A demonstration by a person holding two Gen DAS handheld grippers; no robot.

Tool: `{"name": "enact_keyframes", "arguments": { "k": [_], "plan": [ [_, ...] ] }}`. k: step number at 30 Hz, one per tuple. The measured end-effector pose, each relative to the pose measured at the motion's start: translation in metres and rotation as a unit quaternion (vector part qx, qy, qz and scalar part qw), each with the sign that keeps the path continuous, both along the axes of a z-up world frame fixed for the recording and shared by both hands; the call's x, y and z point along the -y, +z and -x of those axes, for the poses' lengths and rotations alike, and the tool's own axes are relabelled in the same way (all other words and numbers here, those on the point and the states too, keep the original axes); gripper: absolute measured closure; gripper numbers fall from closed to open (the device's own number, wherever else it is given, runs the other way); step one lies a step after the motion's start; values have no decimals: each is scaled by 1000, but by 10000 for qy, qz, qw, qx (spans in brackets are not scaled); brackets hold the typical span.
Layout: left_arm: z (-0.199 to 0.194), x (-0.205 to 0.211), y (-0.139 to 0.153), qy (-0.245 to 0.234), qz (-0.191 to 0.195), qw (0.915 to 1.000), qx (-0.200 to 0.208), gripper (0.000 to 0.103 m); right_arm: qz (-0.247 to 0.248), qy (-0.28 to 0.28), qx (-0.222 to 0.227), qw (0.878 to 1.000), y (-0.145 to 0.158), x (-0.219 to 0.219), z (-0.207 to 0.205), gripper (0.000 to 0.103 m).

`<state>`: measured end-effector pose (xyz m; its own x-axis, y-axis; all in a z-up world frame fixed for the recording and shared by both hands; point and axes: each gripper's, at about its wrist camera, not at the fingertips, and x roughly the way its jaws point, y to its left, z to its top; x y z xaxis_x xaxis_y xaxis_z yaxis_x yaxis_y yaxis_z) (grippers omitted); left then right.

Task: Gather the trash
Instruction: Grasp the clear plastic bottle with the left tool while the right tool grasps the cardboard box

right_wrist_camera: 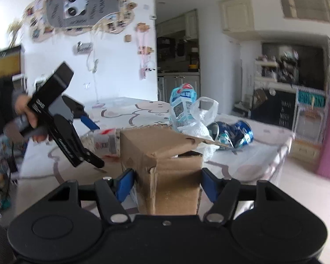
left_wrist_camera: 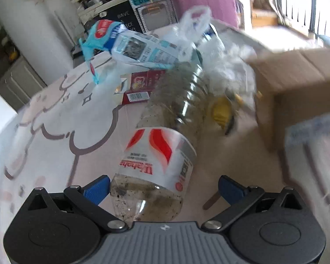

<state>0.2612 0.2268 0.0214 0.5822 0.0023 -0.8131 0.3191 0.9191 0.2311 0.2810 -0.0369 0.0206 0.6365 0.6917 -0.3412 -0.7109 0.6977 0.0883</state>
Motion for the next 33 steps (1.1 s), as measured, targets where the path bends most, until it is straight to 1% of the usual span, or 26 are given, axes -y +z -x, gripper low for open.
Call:
{"name": "enact_keyframes", "arguments": {
  "k": [3,6,8,10,11,13,16,19,22,25,27,28,30,33],
  "plan": [
    [7,-7,13,127,680,9976,-38,1,-273,-109,-342,9990,6,13,11,37],
    [22,-2,26,-30,1014,9948,-50,1,-453,-130,-510,9976,9,20,27,38],
    [33,4,32,-164,1149,9932,-50,1,-534,-114,-527,9971,11,22,37,38],
    [42,9,32,-219,1163,9930,-23,1,-597,-85,-473,9971,11,21,48,38],
    [44,11,28,-183,1084,9939,-30,1,-586,-118,-397,9974,9,20,52,38],
    [47,10,17,-29,879,9961,-36,1,-650,-163,-348,9971,2,18,57,38],
    [53,3,0,246,711,9972,8,1,-732,-135,-474,9961,-8,17,56,37],
    [59,-8,-12,390,853,9955,105,1,-798,-112,-500,9955,-17,17,57,37],
    [65,-18,-20,578,1135,9917,193,2,-878,-52,-446,9951,-21,17,59,35],
    [71,-25,-25,755,1457,9855,434,6,-923,-1,-405,9949,-28,17,61,32],
    [76,-27,-28,948,1664,9796,608,8,-929,19,-351,9951,-31,16,61,31],
    [78,-28,-29,1073,1770,9757,723,11,-929,10,-300,9952,-32,16,62,31],
    [84,-29,-31,1325,1920,9672,1005,13,-928,-2,-209,9955,-34,15,64,31],
    [89,-25,-33,1731,1931,9536,1529,13,-894,-95,-73,9959,-38,12,67,30]
  ]
}}
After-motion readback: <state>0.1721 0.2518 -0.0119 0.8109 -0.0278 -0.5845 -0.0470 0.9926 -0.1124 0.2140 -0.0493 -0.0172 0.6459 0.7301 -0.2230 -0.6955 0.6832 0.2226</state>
